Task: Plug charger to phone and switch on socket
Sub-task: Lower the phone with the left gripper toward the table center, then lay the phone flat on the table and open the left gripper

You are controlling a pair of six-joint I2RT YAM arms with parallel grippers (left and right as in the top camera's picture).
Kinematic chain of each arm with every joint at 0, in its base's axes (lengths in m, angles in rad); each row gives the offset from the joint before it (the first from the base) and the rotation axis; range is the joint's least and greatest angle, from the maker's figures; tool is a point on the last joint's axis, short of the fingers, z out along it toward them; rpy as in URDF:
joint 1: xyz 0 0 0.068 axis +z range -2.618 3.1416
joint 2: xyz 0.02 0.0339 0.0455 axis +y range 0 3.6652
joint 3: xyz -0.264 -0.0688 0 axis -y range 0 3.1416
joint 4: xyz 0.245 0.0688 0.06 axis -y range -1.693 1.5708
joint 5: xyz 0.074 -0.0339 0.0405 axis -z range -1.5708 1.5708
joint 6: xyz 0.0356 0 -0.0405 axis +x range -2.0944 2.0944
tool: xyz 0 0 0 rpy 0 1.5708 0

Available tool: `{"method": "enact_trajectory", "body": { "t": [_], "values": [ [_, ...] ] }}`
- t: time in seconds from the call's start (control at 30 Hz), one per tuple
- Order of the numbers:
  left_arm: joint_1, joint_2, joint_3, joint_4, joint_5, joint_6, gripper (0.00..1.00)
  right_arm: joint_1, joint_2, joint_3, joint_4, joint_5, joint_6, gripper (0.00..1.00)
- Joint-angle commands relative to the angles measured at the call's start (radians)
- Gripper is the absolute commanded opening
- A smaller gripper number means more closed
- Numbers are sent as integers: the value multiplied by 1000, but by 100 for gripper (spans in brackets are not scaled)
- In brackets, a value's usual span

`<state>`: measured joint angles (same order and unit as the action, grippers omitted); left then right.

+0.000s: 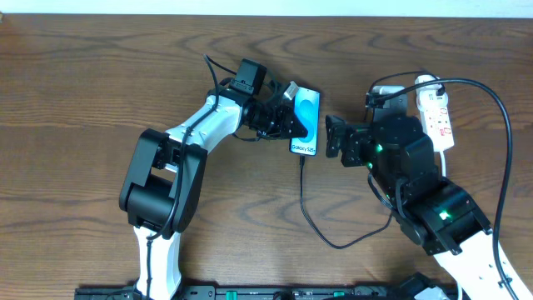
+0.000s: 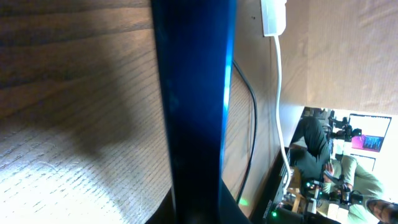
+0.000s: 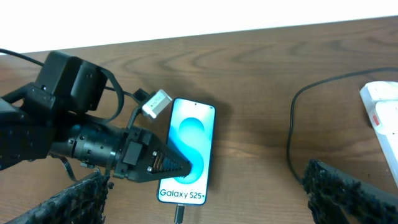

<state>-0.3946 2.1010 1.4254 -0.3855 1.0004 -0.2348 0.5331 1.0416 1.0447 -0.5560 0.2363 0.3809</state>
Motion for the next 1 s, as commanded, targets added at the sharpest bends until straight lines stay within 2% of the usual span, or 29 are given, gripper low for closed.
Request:
{"method": "enact_trajectory", "body": {
  "t": [0.0, 0.2, 0.33, 0.6, 0.63, 0.8, 0.97],
  "values": [
    [-2, -8, -4, 8, 48, 24, 8, -5, 17, 17, 4, 11, 43, 98],
    [-2, 4, -5, 56, 32, -28, 7, -5, 26, 17, 2, 11, 45, 98],
    [-2, 18, -5, 51, -78, -103, 8, -5, 26, 17, 0, 12, 45, 98],
    [-2, 37, -6, 62, -66, -69, 7, -5, 26, 17, -1, 12, 45, 99],
    [-2, 44, -6, 68, -60, -69, 7, -5, 26, 17, -1, 12, 45, 99],
    [-2, 105, -6, 221, 167, -70, 8, -5, 26, 17, -3, 12, 45, 99],
    [-2, 137, -6, 249, 193, -77, 7, -5, 26, 17, -14, 12, 45, 99]
  ]
}}
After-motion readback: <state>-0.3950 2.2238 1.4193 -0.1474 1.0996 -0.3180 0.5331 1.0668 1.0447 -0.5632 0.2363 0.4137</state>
